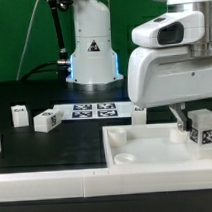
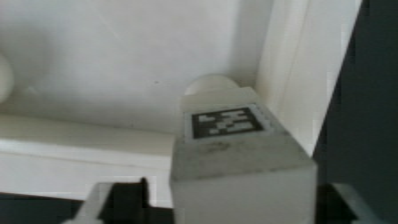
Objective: Assemble one leg
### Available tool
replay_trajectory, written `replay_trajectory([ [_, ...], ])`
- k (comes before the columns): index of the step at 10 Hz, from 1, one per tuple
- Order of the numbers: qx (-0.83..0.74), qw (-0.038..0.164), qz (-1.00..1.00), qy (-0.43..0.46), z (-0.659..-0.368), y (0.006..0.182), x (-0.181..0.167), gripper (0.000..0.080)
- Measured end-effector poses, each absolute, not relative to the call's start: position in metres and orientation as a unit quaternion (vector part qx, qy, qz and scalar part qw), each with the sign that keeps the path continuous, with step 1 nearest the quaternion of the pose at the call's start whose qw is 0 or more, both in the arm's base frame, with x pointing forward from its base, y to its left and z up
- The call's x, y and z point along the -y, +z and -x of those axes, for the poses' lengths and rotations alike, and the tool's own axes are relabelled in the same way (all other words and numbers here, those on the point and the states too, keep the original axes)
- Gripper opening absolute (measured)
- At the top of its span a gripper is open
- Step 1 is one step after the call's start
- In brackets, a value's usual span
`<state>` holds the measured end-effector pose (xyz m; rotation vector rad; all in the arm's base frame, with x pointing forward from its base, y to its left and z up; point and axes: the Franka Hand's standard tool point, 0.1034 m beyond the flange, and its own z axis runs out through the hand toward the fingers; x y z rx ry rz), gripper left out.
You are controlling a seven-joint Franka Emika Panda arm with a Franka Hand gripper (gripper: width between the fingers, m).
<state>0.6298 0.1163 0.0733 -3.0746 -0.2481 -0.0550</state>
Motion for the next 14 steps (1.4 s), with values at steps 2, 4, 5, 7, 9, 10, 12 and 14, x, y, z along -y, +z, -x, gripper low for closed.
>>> replay_trajectory([
  [2,0.062,0.029,0.997,-0.017,-0.6297,0.0733,-0.1164,0.0290],
  [4,-0.003,0.034,0.999,-0.015,-0.6296,0.0732,-0.1171,0.0290],
  [5,-0.108,0.046,0.993,-0.009,-0.6298,0.0730,-0.1143,0.0290],
  [7,-0.215,0.050,0.975,-0.006,-0.6299,0.0726,-0.1126,0.0290],
  [9,-0.296,0.050,0.954,-0.002,-0.6298,0.0725,-0.1118,0.0290],
  [10,-0.351,0.049,0.935,0.001,-0.6293,0.0724,-0.1118,0.0290],
  [12,-0.463,0.045,0.885,0.005,-0.6281,0.0723,-0.1122,0.0290],
  [14,-0.560,0.042,0.827,0.009,-0.6269,0.0721,-0.1130,0.0290],
])
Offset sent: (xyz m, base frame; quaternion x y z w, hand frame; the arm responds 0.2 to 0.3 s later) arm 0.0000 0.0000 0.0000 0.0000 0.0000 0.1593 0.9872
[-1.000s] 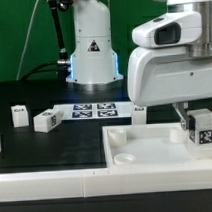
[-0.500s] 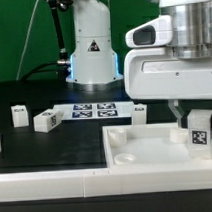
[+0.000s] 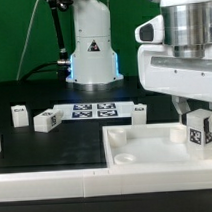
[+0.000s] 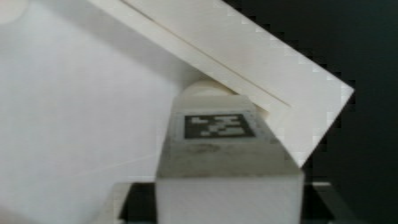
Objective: Assemble one leg
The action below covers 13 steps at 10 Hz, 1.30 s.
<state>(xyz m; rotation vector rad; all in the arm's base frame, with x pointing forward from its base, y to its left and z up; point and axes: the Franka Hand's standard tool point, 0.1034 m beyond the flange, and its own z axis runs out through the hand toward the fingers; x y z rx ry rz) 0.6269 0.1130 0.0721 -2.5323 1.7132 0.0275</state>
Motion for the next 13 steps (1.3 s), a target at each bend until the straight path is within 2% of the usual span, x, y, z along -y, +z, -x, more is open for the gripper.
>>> replay_trajectory([
  [5,-0.665,0.050,0.745,0.026,-0.6262,0.0719,-0.1126,0.0290],
  [6,-0.660,0.050,0.749,0.026,-0.6261,0.0713,-0.1128,0.0362],
  [7,-0.631,0.046,0.773,0.032,-0.6244,0.0713,-0.1119,0.0547],
  [8,-0.607,0.041,0.792,0.044,-0.6248,0.0735,-0.1098,0.0547],
  [9,-0.573,0.045,0.817,0.037,-0.6268,0.0740,-0.1100,0.0623],
  [13,-0.369,0.042,0.928,0.041,-0.6243,0.0759,-0.1144,0.0649],
])
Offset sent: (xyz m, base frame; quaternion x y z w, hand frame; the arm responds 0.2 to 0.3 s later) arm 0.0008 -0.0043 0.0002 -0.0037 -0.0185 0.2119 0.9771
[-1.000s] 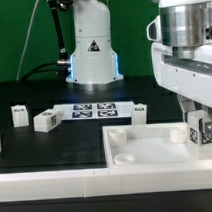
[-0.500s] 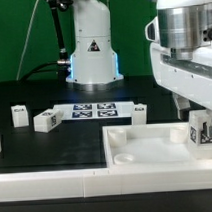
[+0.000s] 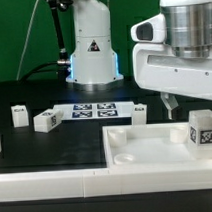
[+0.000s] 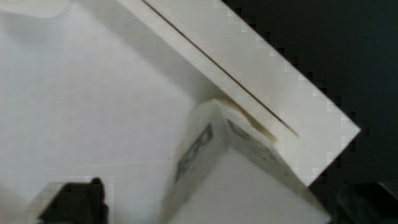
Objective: Assemble one leg
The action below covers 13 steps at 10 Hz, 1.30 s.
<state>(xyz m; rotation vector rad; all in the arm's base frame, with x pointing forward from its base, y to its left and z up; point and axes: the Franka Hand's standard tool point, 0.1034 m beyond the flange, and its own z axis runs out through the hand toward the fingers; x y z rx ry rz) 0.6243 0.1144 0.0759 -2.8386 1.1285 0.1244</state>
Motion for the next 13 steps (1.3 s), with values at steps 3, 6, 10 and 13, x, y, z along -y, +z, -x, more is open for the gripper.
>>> replay_trajectory([
  [3,-0.201,0.036,0.979,0.028,-0.6250,0.0763,-0.1136,0.0649],
  [6,-0.046,0.012,0.999,0.007,-0.6289,0.0777,-0.1170,0.0649],
  [10,0.057,0.009,0.998,0.005,-0.6287,0.0776,-0.1177,0.0649],
  [13,0.046,0.009,0.999,0.005,-0.6287,0.0776,-0.1177,0.0397],
])
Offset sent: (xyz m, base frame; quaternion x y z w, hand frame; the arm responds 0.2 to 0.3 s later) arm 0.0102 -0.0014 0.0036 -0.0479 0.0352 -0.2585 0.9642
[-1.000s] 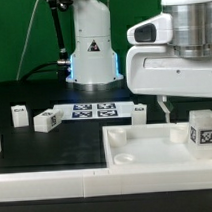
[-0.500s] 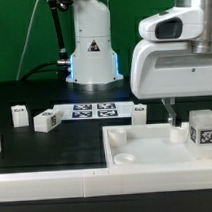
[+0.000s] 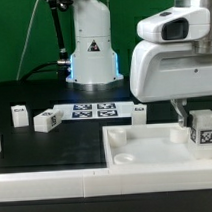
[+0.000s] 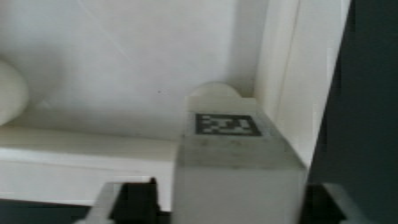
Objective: Assemble one leg
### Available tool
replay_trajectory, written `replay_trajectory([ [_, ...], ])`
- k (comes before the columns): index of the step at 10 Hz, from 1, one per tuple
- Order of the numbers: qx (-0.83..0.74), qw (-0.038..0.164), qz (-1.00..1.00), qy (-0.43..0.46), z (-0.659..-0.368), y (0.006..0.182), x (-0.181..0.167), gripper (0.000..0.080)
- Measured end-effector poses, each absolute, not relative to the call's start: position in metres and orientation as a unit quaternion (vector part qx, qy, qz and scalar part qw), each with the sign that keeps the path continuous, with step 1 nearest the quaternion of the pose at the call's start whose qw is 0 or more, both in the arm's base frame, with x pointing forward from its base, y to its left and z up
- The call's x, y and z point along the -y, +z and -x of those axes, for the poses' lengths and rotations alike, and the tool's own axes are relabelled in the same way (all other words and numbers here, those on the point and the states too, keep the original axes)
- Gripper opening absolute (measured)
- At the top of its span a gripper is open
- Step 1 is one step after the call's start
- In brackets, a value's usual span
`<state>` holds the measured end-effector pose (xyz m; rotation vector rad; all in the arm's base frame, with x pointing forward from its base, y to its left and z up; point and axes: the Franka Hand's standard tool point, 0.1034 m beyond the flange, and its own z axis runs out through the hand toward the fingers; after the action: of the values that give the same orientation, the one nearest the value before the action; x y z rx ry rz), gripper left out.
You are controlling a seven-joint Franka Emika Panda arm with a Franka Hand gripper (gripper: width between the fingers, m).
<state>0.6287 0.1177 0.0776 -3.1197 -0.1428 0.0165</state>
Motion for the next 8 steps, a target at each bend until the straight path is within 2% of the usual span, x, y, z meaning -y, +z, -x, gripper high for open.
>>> replay_trajectory([
  [1,0.046,0.009,0.999,0.005,-0.6287,0.0776,-0.1176,0.0291],
  [5,-0.118,0.023,0.993,0.009,-0.6287,0.0769,-0.1174,0.0291],
  [8,-0.240,0.020,0.971,0.003,-0.6255,0.0767,-0.1094,0.0293],
])
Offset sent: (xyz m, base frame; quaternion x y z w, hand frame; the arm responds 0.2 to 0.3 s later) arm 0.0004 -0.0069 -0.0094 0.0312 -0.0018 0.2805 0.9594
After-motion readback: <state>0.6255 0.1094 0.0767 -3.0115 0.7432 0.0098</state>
